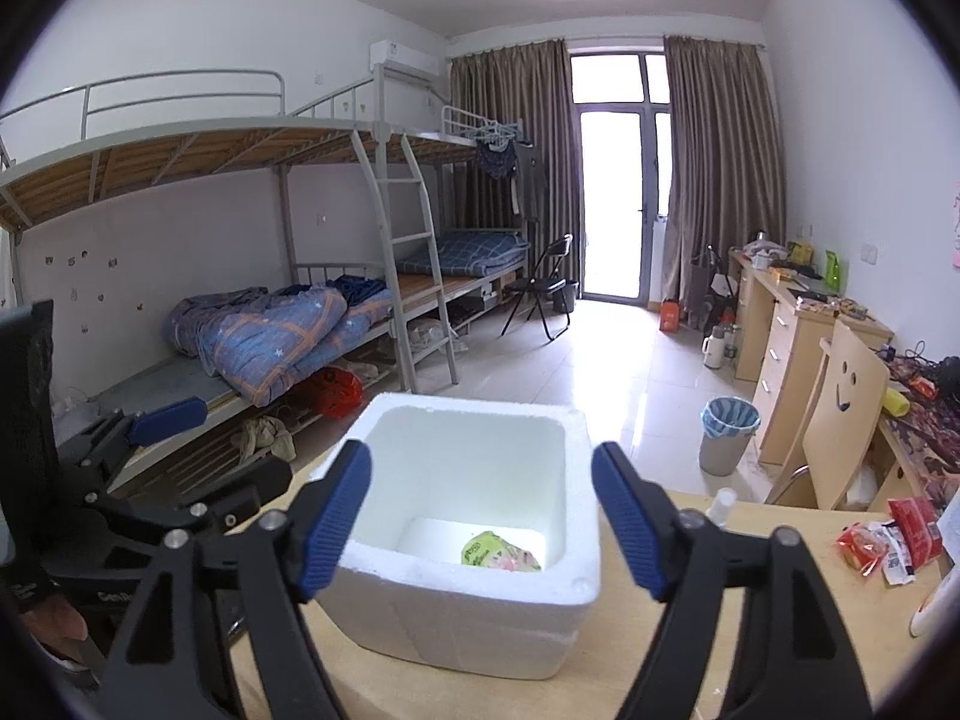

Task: Organize soft objects
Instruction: 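Withdraw both tools from the box back toward the table items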

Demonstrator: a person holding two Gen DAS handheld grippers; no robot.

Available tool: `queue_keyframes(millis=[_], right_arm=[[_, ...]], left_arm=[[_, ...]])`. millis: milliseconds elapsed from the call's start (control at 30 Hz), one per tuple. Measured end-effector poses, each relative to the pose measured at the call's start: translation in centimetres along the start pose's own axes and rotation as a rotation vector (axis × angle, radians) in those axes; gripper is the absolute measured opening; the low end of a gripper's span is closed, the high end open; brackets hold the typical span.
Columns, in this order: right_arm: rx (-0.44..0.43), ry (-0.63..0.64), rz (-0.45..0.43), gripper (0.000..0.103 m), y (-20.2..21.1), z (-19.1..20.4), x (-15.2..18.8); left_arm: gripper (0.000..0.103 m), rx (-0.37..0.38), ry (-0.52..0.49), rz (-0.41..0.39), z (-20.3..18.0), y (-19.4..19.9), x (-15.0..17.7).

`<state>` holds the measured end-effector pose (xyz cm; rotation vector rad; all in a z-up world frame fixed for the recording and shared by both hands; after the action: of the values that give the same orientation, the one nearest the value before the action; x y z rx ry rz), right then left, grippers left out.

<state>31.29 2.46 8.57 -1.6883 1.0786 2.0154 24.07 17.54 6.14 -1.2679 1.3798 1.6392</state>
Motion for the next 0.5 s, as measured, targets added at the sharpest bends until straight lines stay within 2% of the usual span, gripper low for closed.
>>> queue_keyframes(millis=[233, 500], right_arm=[[0.02, -0.007, -0.03, 0.099, 2.7, 0.1, -0.5], [0.032, 0.022, -0.055, 0.103, 5.9, 0.5, 0.3]], left_arm=[[0.102, 0.011, -0.003, -0.018, -1.2, 2.3, -0.7], [0.102, 0.026, -0.01, -0.034, -2.9, 5.0, -0.8]])
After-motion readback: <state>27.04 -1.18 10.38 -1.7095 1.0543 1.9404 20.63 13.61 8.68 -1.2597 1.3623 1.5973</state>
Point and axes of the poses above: each gripper's, at about its wrist camera, not at the fingertips, and y roughly against the way its jaws point, z to its left, x to its underside, the point moved 3 cm from there along -y, roughly the way its jaws point, and after that the axes turned 2 degrees about -z, right-handed, at the moved point
